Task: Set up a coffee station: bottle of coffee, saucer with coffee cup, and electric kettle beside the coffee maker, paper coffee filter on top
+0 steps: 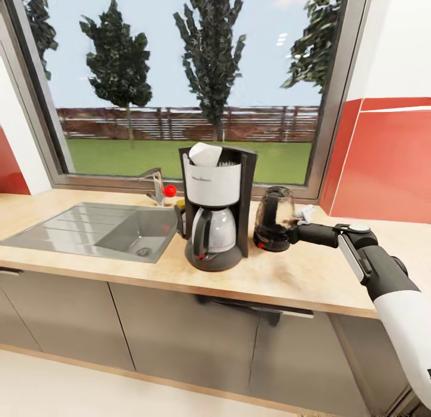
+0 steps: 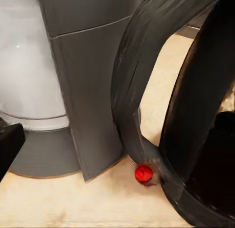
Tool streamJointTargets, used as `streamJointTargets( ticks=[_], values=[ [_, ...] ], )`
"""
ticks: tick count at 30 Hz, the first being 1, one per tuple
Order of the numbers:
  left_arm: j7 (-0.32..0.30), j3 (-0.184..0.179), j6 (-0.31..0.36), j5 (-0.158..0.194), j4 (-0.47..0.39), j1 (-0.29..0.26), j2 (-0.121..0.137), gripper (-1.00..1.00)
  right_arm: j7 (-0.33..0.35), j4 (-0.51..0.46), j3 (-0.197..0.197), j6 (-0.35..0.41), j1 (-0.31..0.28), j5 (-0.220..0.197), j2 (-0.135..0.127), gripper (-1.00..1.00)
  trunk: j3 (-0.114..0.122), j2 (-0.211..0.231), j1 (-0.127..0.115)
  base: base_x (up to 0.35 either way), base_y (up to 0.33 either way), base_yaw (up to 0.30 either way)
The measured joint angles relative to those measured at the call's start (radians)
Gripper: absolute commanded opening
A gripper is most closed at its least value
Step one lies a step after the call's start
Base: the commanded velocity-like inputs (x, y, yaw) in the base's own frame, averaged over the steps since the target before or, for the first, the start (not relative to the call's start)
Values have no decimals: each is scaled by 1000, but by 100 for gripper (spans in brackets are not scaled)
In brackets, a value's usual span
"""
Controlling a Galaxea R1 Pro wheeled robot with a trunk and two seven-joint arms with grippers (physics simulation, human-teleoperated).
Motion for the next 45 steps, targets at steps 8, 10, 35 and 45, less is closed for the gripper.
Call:
streamJointTargets(
  ticks=[8,10,35,45],
  values=[
    [0,0,0,0,0,0,0,100,0,1,0,0,0,0,0,100,0,0,0,-235,-181,0],
    [0,0,0,0,0,0,0,100,0,1,0,0,0,0,0,100,0,0,0,-246,-189,0],
    [0,0,1,0,0,0,6,100,119,-4,7,-50,2,-13,1,100,0,0,0,-113,-9,0],
    [0,0,1,0,0,0,6,100,210,-101,82,-53,102,-13,42,100,0,0,0,-1,0,0]
  ],
)
